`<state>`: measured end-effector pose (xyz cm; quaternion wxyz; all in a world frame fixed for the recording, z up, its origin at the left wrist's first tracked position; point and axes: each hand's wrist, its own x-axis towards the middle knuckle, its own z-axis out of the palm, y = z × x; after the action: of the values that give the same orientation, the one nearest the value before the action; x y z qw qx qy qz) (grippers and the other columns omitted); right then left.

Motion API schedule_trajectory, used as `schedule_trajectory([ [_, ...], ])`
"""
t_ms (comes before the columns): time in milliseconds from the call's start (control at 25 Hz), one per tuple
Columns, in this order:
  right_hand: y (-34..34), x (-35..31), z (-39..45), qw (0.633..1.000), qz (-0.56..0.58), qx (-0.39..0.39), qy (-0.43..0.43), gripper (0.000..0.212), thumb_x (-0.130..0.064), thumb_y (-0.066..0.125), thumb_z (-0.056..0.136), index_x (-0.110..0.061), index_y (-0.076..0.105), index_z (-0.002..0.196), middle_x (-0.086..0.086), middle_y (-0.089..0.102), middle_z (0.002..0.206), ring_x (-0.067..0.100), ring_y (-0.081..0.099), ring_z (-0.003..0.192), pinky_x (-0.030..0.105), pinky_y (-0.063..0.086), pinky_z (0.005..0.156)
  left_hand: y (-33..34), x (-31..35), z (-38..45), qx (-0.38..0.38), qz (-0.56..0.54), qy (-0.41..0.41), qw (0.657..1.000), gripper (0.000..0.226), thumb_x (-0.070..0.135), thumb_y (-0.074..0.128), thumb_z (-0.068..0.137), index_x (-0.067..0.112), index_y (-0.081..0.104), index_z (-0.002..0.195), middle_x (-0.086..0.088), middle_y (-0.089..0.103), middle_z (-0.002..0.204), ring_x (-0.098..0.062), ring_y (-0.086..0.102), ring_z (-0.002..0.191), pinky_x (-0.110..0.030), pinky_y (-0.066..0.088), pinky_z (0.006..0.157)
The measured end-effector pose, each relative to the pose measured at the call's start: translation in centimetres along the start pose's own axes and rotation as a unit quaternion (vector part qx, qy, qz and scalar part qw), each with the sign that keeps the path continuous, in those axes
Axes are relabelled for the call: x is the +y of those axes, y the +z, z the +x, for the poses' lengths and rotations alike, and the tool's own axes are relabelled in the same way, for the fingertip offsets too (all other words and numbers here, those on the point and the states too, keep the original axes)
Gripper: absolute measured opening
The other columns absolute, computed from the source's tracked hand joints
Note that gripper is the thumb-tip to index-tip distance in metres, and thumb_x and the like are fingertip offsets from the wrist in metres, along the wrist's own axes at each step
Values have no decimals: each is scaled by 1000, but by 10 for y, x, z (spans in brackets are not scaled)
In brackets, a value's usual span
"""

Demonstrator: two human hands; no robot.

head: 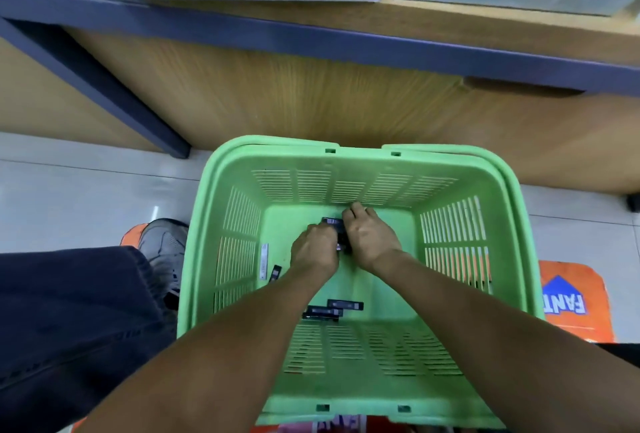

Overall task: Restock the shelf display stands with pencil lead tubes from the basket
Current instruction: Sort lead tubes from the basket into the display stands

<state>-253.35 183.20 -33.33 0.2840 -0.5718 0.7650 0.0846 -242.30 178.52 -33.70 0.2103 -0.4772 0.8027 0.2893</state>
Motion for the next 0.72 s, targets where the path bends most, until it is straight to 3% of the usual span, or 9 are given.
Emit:
schedule_trajectory([
  [80,-1,0,1,1000,11,-16,13,41,-12,63,94,-5,45,130,15,45,132,32,49,121,39,48,101,0,0,-4,-2,18,11,1000,25,7,64,94,6,61,118,-17,57,121,-32,62,105,-37,51,86],
  [200,-1,-1,-3,998,37,-40,39,36,-16,60,96,-3,44,125,18,52,125,36,59,112,40,52,88,4,-3,-6,-6,117,81,990,32,2,60,94,1,58,126,-19,47,129,-32,53,115,-38,53,92],
  [360,6,-6,-9,997,51,-30,49,26,-17,53,98,-3,48,120,17,59,115,36,65,101,37,50,77,8,-5,-8,-55,140,121,981,38,-7,52,93,-6,46,131,-24,53,124,-34,59,107,-38,51,88],
  [520,9,-14,-7,997,23,-16,78,20,-6,51,96,-1,52,115,18,63,112,36,67,98,36,49,73,-5,-3,-5,-58,-60,-13,996,28,13,51,101,1,42,125,-18,64,114,-37,65,102,-38,45,70],
  [640,13,-21,-6,996,15,-11,93,18,0,47,96,0,53,113,19,64,110,37,68,98,36,45,69,-8,-9,-4,-67,-220,-76,970,27,22,43,106,-1,43,121,-21,64,106,-38,68,96,-37,49,69],
  [720,15,-22,-5,992,53,-4,113,15,-4,55,93,-2,54,108,17,66,106,36,69,94,33,42,67,-6,-13,-4,-72,-312,-117,940,18,10,49,102,0,44,116,-18,60,101,-36,69,92,-38,54,69],
])
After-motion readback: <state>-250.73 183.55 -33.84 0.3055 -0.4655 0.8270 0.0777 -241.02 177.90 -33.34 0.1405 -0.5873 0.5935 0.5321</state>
